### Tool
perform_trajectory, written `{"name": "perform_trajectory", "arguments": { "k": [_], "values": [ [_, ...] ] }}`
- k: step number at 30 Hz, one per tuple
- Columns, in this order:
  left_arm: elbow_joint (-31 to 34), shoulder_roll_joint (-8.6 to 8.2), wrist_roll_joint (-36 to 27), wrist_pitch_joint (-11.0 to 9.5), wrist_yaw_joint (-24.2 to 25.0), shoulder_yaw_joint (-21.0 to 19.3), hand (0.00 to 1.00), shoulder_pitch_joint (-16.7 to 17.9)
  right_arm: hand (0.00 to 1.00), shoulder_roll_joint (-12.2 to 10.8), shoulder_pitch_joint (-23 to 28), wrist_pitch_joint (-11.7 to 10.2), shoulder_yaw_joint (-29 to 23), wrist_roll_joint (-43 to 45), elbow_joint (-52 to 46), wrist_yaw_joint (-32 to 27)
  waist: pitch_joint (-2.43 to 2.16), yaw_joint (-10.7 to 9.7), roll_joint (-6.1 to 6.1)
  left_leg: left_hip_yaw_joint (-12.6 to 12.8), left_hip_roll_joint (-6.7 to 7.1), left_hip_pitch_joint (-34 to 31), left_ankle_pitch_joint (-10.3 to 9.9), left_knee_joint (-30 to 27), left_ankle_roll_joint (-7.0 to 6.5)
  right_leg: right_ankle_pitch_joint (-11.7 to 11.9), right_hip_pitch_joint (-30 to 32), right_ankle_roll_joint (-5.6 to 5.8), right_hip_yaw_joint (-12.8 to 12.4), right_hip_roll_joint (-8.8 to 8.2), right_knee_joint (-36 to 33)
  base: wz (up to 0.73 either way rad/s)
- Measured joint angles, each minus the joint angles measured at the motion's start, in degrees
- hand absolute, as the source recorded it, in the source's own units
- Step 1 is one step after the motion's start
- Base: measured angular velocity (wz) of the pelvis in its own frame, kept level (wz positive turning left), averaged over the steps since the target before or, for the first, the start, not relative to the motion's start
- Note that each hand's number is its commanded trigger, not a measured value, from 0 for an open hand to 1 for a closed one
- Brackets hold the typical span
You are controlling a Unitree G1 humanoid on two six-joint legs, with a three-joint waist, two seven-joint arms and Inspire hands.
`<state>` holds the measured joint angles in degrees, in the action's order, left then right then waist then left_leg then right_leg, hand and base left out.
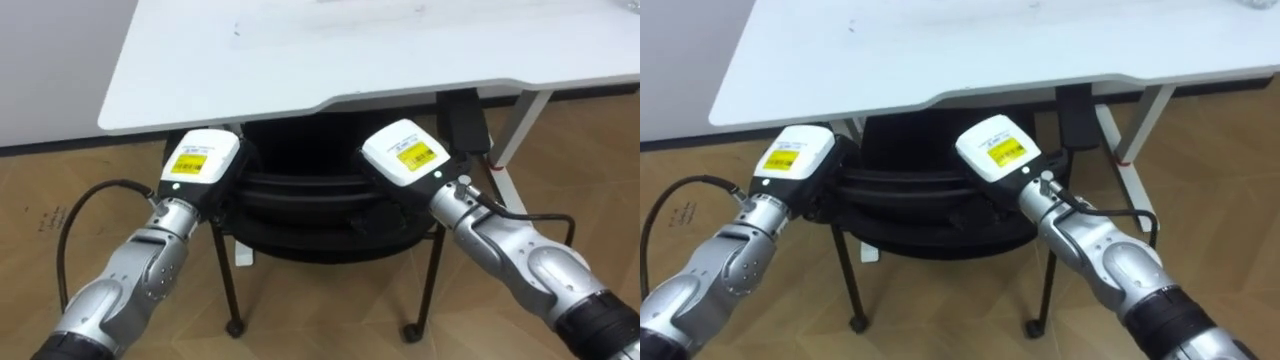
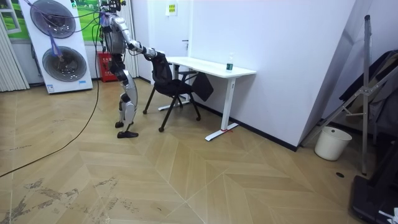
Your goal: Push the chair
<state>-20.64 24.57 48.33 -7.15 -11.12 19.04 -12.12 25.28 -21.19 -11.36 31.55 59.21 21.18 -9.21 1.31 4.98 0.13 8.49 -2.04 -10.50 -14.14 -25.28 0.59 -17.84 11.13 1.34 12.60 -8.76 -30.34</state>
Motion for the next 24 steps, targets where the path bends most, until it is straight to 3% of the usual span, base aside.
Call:
{"name": "perform_trajectory", "arguments": {
  "k": [6, 13, 24],
  "values": [
    [-0.1, 0.5, 0.1, -0.8, -0.1, 0.0, 1.0, -1.1, 1.0, -0.6, 0.0, 0.2, -0.9, 0.4, 0.1, -0.3, -0.06, 0.2, -0.32, 0.3, -0.33, -1.1, 0.3, 0.3, -0.42, 1.7, 0.8, 0.15, -1.5, 1.03, 1.8, -0.04],
    [-0.1, 0.67, 0.2, -0.8, -0.1, 0.0, 1.0, -1.4, 1.0, -0.8, 0.0, 0.5, -1.2, 0.7, 0.1, -0.1, -0.04, 0.2, -0.37, 1.0, -0.17, -1.1, 0.4, 0.6, -0.89, 2.9, 1.0, 0.71, -2.3, 1.05, 2.8, -0.07],
    [0.0, 0.91, 0.8, -1.0, -0.1, 0.1, 1.0, -1.3, 1.0, -0.8, 1.5, 1.0, -1.4, 0.8, -1.3, 0.1, -0.11, 0.0, -0.34, 0.8, -0.29, -0.7, 0.6, 1.6, -1.19, 3.7, -0.1, 0.67, -1.7, 1.24, 4.0, 0.01]
  ]
}}
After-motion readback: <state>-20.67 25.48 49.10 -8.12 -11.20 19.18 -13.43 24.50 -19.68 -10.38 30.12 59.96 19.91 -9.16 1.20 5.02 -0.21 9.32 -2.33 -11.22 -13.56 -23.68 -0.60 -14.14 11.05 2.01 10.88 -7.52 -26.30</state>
